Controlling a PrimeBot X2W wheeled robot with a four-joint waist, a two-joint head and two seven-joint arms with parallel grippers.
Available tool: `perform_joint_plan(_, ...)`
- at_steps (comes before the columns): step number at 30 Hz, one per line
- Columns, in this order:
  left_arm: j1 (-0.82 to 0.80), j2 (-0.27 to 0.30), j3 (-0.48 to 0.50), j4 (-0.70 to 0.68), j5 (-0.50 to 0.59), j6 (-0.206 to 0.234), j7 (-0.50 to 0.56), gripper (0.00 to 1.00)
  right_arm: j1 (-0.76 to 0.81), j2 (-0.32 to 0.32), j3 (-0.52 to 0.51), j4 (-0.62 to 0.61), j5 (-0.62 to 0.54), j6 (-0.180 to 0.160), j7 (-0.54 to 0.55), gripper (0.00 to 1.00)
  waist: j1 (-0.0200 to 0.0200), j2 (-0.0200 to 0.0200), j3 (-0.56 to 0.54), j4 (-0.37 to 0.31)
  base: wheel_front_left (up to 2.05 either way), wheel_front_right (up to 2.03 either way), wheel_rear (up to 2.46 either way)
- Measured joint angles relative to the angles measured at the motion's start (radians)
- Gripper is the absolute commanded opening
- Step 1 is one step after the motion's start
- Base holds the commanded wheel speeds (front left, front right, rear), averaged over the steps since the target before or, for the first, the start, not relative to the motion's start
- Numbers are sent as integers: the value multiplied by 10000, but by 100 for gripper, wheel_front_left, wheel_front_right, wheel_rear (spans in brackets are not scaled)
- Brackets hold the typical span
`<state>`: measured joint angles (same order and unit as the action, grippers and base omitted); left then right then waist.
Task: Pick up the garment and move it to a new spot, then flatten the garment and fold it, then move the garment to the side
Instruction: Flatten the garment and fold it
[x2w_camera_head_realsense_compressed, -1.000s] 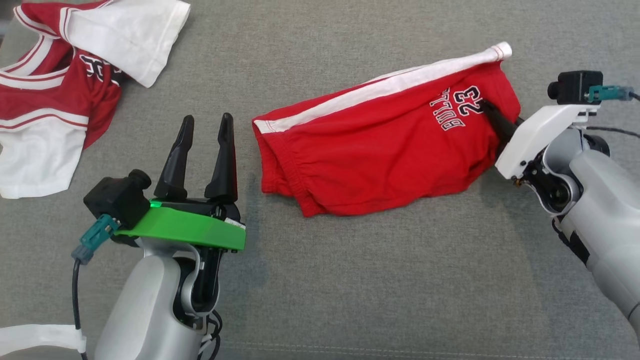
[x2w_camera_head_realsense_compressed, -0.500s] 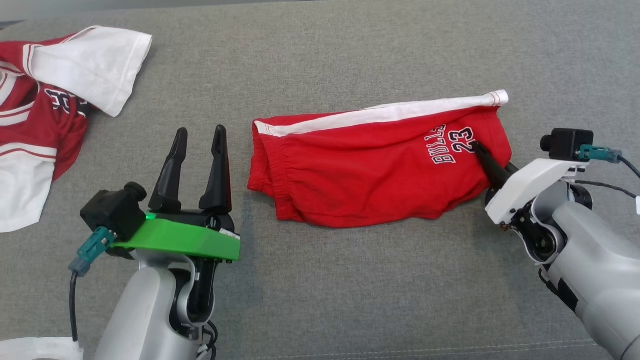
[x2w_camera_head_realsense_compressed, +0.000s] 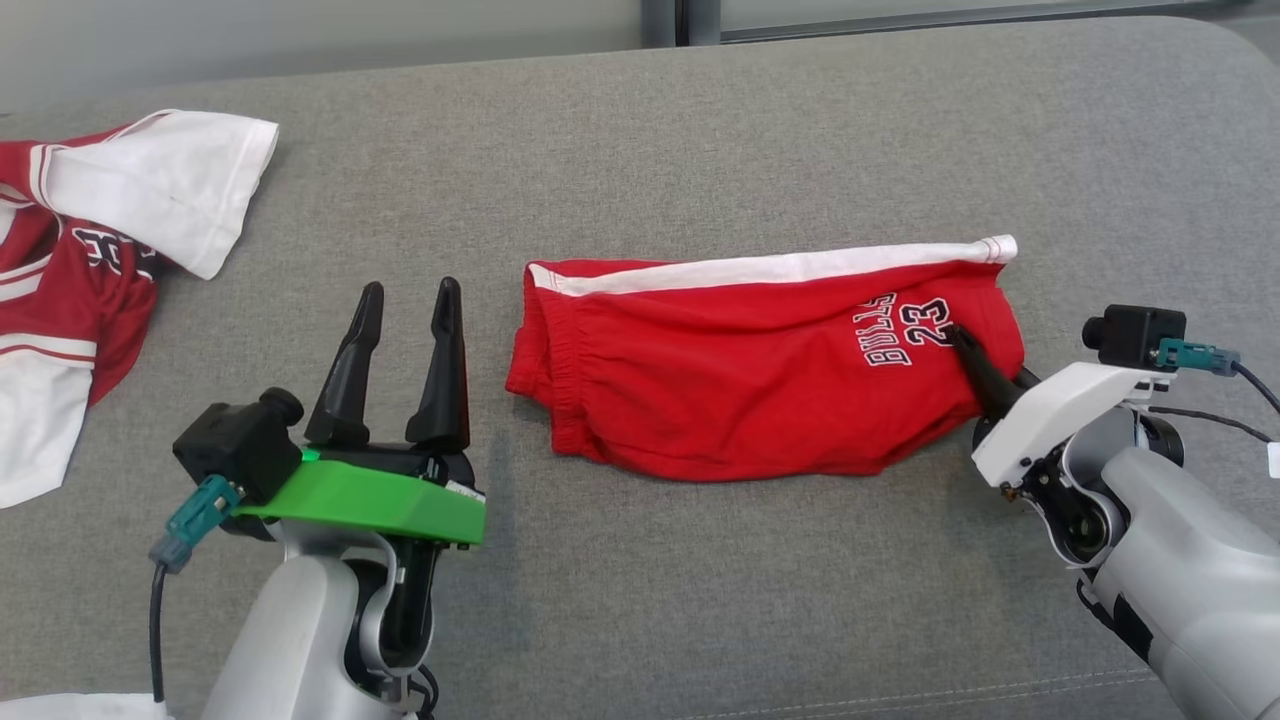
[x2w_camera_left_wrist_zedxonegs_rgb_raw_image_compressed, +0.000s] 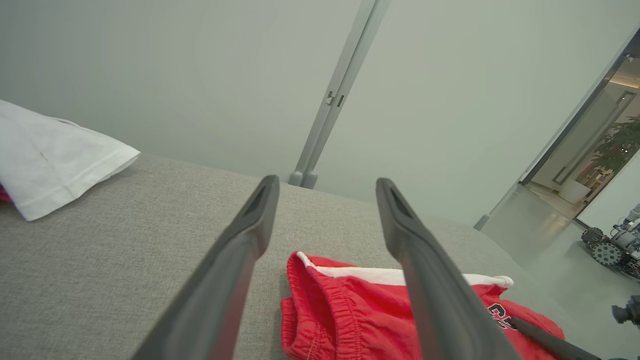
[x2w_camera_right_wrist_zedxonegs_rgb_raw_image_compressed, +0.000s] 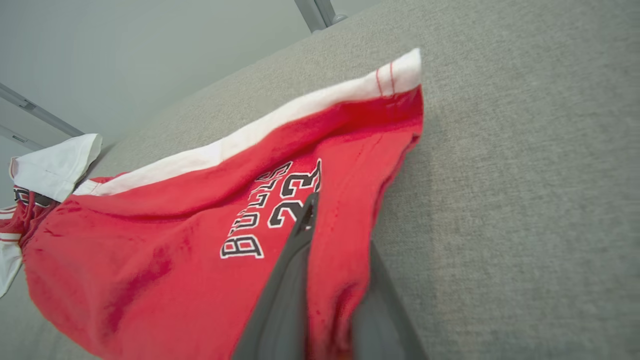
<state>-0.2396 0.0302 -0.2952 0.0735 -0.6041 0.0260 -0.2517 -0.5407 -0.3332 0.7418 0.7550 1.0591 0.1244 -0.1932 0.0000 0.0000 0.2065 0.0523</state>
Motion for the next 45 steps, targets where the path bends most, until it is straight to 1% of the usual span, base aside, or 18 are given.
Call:
perform_joint_plan(1, 3, 4, -29, 0, 0, -6, 0, 100, 12, 4, -8, 46, 4, 0, -2, 75, 0, 0, -31, -15, 0, 0, 0)
perform_joint_plan(2, 14, 6, -59, 0, 0, -6, 0, 100, 19, 6, -12, 82, 19, 0, -4, 92, 0, 0, -52, -29, 0, 0, 0)
perform_joint_plan(3, 35, 6, -84, 0, 0, -8, 0, 100, 25, 10, -17, 119, 42, 0, -15, 100, 0, 0, -66, -39, 0, 0, 0)
perform_joint_plan(10, 304, 31, -90, 84, 56, -8, 0, 100, 201, 8, -178, 445, 36, -44, -270, 100, 0, 0, -223, -126, 0, 0, 0)
perform_joint_plan(17, 497, 67, -81, 98, 230, -42, 0, 100, 166, -293, -251, 420, -759, -543, -531, 100, 0, 0, -418, -332, 0, 0, 0)
perform_joint_plan(19, 547, 71, -77, 98, 295, -50, 0, 100, 124, -391, -284, 297, -1034, -662, -541, 100, 0, 0, -489, -394, 0, 0, 0)
perform_joint_plan(22, 563, 98, -79, 100, 527, -50, 0, 100, -60, -539, -299, 17, -1634, -938, -543, 100, 0, 0, -612, -479, 0, 0, 0)
perform_joint_plan(29, 834, 184, 12, 121, 907, 12, 0, 100, -519, -579, -1386, -1793, -2899, -1567, -558, 100, 0, 0, -927, -658, 0, 0, 0)
perform_joint_plan(30, 895, 188, 25, 138, 953, 21, 0, 100, -499, -573, -1538, -2042, -3062, -1695, -560, 100, 0, 0, -976, -679, 0, 0, 0)
perform_joint_plan(31, 1001, 188, 33, 161, 1049, 69, 0, 100, -429, -577, -1758, -2506, -3478, -1914, -575, 100, 0, 0, -1079, -712, 0, 0, 0)
perform_joint_plan(32, 1043, 188, 46, 161, 1089, 98, 0, 100, -357, -562, -1875, -2732, -3616, -2017, -587, 100, 0, 0, -1132, -724, 0, 0, 0)
perform_joint_plan(38, 1346, 186, 443, 115, 1175, 247, 0, 100, 796, -305, -2272, -3707, -4203, -2234, -614, 100, 0, 0, -1445, -753, 0, 0, 0)
perform_joint_plan(40, 1532, 184, 614, 46, 1237, 274, 0, 100, 1377, -61, -2357, -4098, -4485, -2320, -614, 100, 0, 0, -1588, -774, 0, 0, 0)
perform_joint_plan(45, 1935, 184, 834, -182, 1348, 364, 0, 100, 2158, 217, -2562, -4606, -4677, -2334, -614, 100, 0, 0, -1770, -865, 0, 0, 0)
